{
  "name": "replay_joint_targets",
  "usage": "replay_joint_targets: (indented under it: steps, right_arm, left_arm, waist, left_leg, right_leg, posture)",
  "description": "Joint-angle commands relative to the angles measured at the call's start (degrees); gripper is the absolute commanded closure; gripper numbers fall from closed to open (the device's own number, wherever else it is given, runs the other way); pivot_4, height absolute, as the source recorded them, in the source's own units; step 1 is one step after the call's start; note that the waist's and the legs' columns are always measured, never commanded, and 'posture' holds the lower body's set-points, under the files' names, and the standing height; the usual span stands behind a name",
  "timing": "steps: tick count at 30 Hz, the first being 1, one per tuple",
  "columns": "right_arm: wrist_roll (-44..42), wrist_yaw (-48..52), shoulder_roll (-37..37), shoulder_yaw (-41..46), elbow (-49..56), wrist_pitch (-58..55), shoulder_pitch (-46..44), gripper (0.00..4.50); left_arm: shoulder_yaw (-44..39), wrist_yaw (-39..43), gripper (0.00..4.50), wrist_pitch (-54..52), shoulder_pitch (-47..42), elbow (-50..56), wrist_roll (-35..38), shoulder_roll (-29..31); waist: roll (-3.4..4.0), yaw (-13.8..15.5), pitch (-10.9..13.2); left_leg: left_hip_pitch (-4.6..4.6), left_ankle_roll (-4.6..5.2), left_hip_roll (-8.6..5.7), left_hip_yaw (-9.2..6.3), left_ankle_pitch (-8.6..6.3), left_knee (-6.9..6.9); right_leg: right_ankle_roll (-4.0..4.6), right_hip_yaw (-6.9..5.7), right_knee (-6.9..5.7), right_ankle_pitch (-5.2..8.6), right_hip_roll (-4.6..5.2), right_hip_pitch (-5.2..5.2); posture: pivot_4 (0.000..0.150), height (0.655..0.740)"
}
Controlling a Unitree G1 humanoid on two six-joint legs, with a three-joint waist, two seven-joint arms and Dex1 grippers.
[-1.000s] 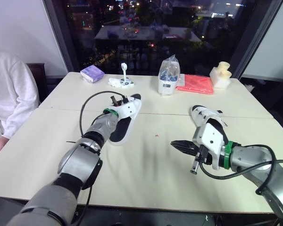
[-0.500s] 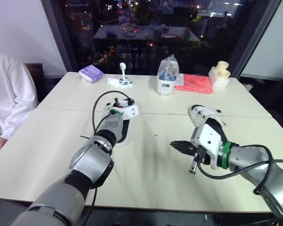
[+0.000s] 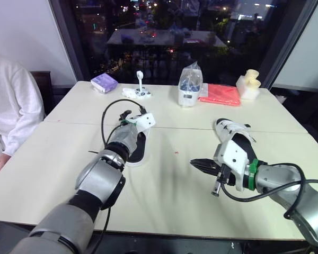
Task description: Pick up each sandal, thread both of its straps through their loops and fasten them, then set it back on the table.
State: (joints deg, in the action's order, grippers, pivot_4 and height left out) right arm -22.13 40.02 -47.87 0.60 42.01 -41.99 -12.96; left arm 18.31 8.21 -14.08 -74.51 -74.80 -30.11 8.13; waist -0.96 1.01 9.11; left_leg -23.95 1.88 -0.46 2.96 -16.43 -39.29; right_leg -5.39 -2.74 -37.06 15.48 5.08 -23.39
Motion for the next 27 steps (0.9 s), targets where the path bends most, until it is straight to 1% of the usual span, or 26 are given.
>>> replay_joint_targets:
  steps: [1,3,5,6,7,10,12,16,20,22,24,26,27]
  right_arm:
    - [0.35,0.77,-0.17,-0.05,-0.54,1.82,-1.58,4.5]
    - [0.55,1.28,-0.2,-0.51,-1.37,2.48,-2.17,4.5]
    - [0.68,1.86,-0.3,-0.79,-2.08,3.09,-2.6,4.5]
    - [0.76,2.11,-0.33,-0.89,-2.35,3.32,-2.73,4.5]
    - [0.85,2.37,-0.4,-0.96,-2.63,3.59,-2.79,4.5]
    - [1.28,3.4,-0.75,-1.05,-3.98,4.89,-2.93,4.5]
    - [1.56,4.04,-0.87,-1.1,-4.9,5.73,-3.12,4.5]
    - [1.95,5.06,-0.89,-1.37,-6.33,7.02,-3.69,4.5]
    - [2.25,6.01,-0.93,-1.49,-7.45,8.1,-4.0,4.5]
    - [2.46,6.58,-1.04,-1.55,-8.19,8.72,-4.29,4.5]
    - [2.75,7.17,-1.14,-1.5,-9.04,9.49,-4.4,4.5]
    - [3.07,7.52,-1.09,-1.58,-9.42,9.98,-4.36,4.5]
    - [3.23,7.66,-1.12,-1.71,-9.51,10.02,-4.57,4.5]
  left_arm:
    - [-2.88,11.37,0.05,-1.79,2.28,4.93,5.67,-0.76]
    - [-3.43,17.8,0.05,-4.41,4.9,11.72,7.6,1.2]
    - [-4.27,24.07,0.05,-7.96,9.48,22.83,10.22,3.78]
    - [-4.68,26.02,0.05,-9.34,11.79,28.26,11.36,4.89]
    - [-5.17,27.31,0.05,-10.79,14.04,33.6,12.31,5.96]
    - [-6.37,33.89,0.05,-19.32,19.95,49.12,15.19,10.51]
    - [-7.44,36.38,0.05,-23.63,22.32,55.76,17.15,12.64]
    - [-9.79,39.24,0.05,-29.17,25.88,65.99,21.65,15.99]
    - [-10.78,42.33,0.05,-33.78,28.73,73.43,25.87,19.82]
    - [-11.93,41.53,0.05,-34.03,30.23,75.18,27.07,21.01]
    - [-11.08,40.78,0.05,-35.13,30.81,75.58,26.96,22.27]
    - [-11.24,42.0,0.05,-34.71,31.98,77.08,28.79,23.45]
    - [-14.02,42.6,0.05,-34.53,32.52,78.51,31.77,22.93]
  waist:
    - [0.0,0.12,0.0]
    - [0.02,0.07,-0.01]
    - [0.05,-0.2,-0.03]
    - [0.06,-0.27,-0.03]
    - [0.06,-0.28,-0.03]
    - [0.06,-0.3,-0.03]
    - [0.06,-0.35,-0.03]
    - [0.06,-0.35,-0.03]
    - [0.07,-0.37,-0.03]
    - [0.07,-0.35,-0.03]
    - [0.07,-0.33,-0.03]
    - [0.07,-0.33,-0.03]
    - [0.07,-0.33,-0.03]
  left_leg:
    - [0.03,0.0,-0.01,0.0,0.0,0.0]
    - [0.05,0.0,-0.02,0.0,0.0,-0.01]
    - [0.05,0.0,-0.02,-0.02,0.0,0.0]
    - [0.06,-0.02,-0.01,-0.02,0.01,0.0]
    - [0.07,-0.26,-0.01,-0.02,0.15,0.0]
    - [0.05,-0.37,0.0,-0.03,0.21,0.01]
    - [0.05,-0.37,0.0,-0.02,0.21,0.01]
    - [0.06,-0.16,0.02,-0.02,0.09,0.01]
    - [0.07,-0.06,0.04,-0.02,0.04,0.01]
    - [0.08,-0.06,0.04,-0.02,0.03,0.01]
    - [0.08,-0.06,0.04,-0.02,0.03,0.01]
    - [0.09,-0.06,0.04,-0.02,0.03,0.01]
    - [0.09,-0.05,0.04,-0.01,0.03,0.01]
  right_leg:
    - [0.0,0.0,0.0,0.0,0.0,0.03]
    - [0.0,0.0,0.0,0.0,0.01,0.05]
    - [0.0,0.01,-0.01,0.0,0.01,0.05]
    - [0.01,0.04,-0.02,0.0,0.01,0.04]
    - [0.01,0.09,-0.02,0.0,0.01,0.04]
    - [0.01,0.21,-0.01,0.0,0.07,0.04]
    - [0.01,0.3,-0.01,0.0,0.05,0.03]
    - [0.01,0.34,-0.02,0.01,0.03,0.01]
    - [0.01,0.36,-0.02,0.01,0.02,0.0]
    - [0.02,0.37,-0.02,0.01,0.02,0.01]
    - [0.02,0.38,-0.02,0.01,0.02,0.01]
    - [0.02,0.38,-0.03,0.01,0.02,0.02]
    - [0.02,0.38,-0.03,0.01,0.02,0.01]
  posture:
    - [0.15,0.74]
    - [0.15,0.74]
    - [0.15,0.74]
    - [0.15,0.74]
    - [0.15,0.74]
    - [0.15,0.74]
    - [0.15,0.74]
    - [0.15,0.74]
    - [0.15,0.74]
    - [0.15,0.74]
    - [0.15,0.74]
    - [0.15,0.74]
    - [0.15,0.74]
